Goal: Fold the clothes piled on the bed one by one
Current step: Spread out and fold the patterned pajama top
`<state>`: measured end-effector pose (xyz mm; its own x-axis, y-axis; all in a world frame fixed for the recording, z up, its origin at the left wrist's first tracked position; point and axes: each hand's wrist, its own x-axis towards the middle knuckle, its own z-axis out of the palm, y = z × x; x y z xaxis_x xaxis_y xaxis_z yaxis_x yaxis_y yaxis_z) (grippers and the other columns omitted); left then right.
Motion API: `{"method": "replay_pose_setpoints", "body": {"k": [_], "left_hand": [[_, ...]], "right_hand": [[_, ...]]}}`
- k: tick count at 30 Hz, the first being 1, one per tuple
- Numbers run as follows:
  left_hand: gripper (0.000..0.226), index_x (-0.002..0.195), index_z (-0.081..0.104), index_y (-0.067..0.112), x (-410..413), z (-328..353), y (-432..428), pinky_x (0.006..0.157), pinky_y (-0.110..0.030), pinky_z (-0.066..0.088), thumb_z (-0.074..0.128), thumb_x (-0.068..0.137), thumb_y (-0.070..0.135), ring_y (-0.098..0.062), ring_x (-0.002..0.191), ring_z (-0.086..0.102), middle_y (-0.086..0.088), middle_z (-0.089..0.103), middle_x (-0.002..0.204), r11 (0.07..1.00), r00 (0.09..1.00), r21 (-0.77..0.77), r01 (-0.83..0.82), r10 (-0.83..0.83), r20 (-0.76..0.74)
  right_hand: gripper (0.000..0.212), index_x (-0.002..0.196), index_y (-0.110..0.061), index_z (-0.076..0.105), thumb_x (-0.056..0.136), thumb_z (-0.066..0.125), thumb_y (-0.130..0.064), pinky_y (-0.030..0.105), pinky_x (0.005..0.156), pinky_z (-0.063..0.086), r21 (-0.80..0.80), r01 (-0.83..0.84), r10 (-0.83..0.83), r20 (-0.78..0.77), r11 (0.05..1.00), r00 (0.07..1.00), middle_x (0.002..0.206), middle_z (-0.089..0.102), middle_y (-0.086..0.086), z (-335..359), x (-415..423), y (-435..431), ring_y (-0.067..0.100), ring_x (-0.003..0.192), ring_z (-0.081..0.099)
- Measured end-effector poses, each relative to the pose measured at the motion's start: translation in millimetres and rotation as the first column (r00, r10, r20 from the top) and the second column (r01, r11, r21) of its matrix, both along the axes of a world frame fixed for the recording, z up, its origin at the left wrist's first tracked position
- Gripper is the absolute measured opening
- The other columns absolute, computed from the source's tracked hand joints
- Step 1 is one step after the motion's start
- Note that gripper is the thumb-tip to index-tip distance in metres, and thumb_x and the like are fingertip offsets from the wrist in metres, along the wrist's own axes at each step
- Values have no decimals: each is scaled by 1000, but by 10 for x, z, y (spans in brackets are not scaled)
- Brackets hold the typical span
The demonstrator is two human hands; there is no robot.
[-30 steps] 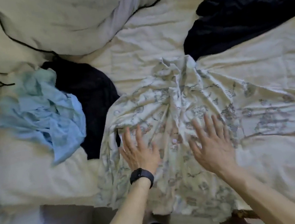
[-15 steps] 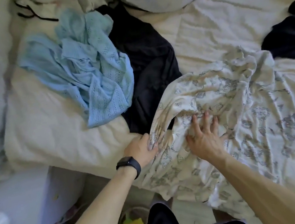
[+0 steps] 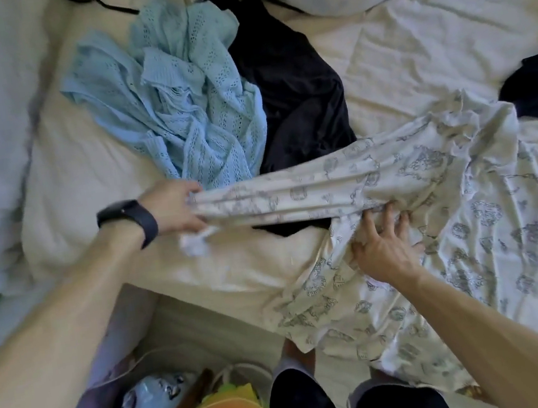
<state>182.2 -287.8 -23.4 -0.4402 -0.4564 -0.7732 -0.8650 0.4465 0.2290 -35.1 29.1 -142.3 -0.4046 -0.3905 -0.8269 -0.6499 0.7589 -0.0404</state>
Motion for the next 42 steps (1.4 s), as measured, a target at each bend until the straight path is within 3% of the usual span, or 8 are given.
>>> {"method": "replay_pose_setpoints", "body": {"k": [4,10,14,18,24,30,36,42], "left_hand": [[22,88,57,38,-431,303,-553,59,-30,42,72,77,25,-22,71,55,8,62,80,879,980,-468,95,-165,-112],[41,123,56,31,-784,-109,-736,102,-46,37,65,84,27,-32,122,50,-8,53,132,857,991,-498,134,-108,80],[56,136,48,22,-730,-409,-427,105,-49,36,68,84,27,-34,132,40,-13,42,143,809,968,-534,-246,175,-181],[24,106,50,11,-714,-664,257,74,-33,43,63,88,20,-32,99,56,-12,54,117,592,606,-204,-779,629,-488],[36,92,56,19,-719,-1047,533,75,-36,56,67,85,53,-24,83,72,0,69,89,310,252,257,-915,939,-235],[18,81,63,15,-546,-1108,79,40,-17,43,65,93,28,-16,53,68,-7,73,87,237,180,362,-901,966,-185],[23,94,59,19,-775,-1034,277,82,-43,57,59,92,42,-29,84,70,-2,71,92,515,436,188,-836,833,-340],[38,106,52,18,-1163,-1037,434,62,-41,63,68,84,44,-21,72,69,-5,67,100,266,217,276,-924,956,-196]], "right_hand": [[71,160,-29,-9,104,30,-51,79,112,17,-3,31,-31,0,1000,1000,166,-27,14,82,-6,-23,47,152,-17],[59,153,-22,28,98,44,-38,72,112,25,88,-49,58,-94,995,994,164,14,24,420,-52,-266,52,148,18],[24,95,-20,62,99,46,-37,42,82,52,-356,-72,-16,-239,932,971,92,59,1,655,-201,-600,29,102,61],[21,113,-23,66,103,51,-34,33,65,42,-682,66,-201,-120,729,972,106,61,-1,683,-304,-1230,26,89,62],[7,95,-32,65,94,60,-37,28,65,45,-407,181,-154,99,895,983,92,70,-7,442,-547,-1800,17,89,66],[6,89,-22,76,86,78,-27,35,74,62,-463,807,-548,592,367,590,75,72,4,523,-671,-1887,16,68,68],[43,138,-29,57,97,63,-41,44,94,56,-572,475,-439,211,669,873,125,65,-4,457,-595,-1731,8,99,68],[48,148,-24,48,102,57,-28,46,96,55,-545,304,-341,34,782,939,156,34,4,364,-833,-1234,18,97,70]]}}
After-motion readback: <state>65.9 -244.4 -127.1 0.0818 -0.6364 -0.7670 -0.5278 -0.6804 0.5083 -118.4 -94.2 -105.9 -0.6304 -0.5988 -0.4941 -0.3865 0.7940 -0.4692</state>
